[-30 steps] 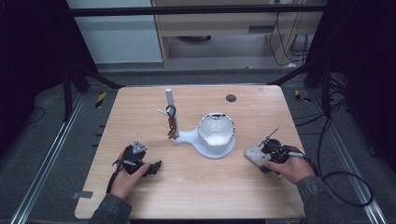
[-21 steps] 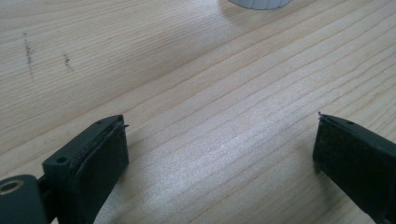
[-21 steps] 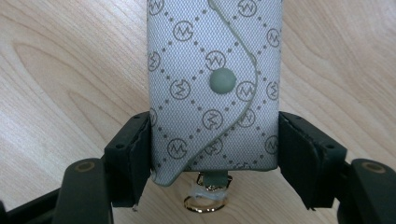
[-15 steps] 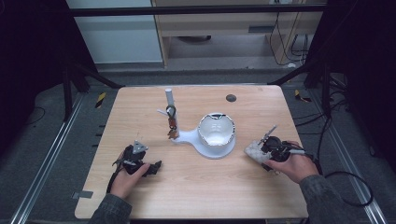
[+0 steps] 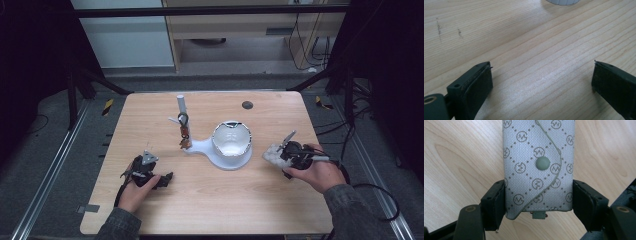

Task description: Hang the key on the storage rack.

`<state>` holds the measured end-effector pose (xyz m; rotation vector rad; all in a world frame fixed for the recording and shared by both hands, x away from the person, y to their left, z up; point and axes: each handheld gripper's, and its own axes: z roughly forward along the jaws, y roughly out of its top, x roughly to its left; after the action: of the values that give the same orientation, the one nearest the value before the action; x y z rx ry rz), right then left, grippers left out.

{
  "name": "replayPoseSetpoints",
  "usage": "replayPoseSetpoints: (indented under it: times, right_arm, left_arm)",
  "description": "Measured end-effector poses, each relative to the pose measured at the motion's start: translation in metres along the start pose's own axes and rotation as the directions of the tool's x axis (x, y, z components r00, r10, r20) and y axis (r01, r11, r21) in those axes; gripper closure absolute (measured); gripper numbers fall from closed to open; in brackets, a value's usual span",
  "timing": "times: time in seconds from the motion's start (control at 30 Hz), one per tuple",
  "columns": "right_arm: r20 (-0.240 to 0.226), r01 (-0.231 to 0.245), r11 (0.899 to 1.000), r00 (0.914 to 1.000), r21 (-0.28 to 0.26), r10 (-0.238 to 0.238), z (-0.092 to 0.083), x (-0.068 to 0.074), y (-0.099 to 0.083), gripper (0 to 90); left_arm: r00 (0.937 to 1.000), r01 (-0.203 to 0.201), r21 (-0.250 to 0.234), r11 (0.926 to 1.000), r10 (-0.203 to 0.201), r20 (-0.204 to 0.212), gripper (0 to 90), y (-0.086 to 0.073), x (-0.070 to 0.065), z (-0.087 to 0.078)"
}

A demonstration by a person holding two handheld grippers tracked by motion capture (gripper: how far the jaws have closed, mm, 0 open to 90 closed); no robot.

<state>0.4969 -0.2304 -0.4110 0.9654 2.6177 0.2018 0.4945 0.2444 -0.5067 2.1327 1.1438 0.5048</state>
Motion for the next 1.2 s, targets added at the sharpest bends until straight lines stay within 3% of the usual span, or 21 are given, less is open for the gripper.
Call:
replayPoseSetpoints:
  times: [0.63,1.2]
  right_arm:
    - [0.066,0.062,0.997,0.9961,-0.041,-0.059,-0.024,0.001,0.013,31.7]
    - [0.119,0.127,0.990,0.9858,-0.063,-0.119,-0.043,0.008,0.031,31.8]
  left_arm:
    - [1.0000,-0.001,0.000,1.0000,0.001,0.000,2.7,0.000,0.000,0.000]
    - [1.0000,0.001,0.000,1.0000,-0.001,0.001,2.7,0.000,0.000,0.000]
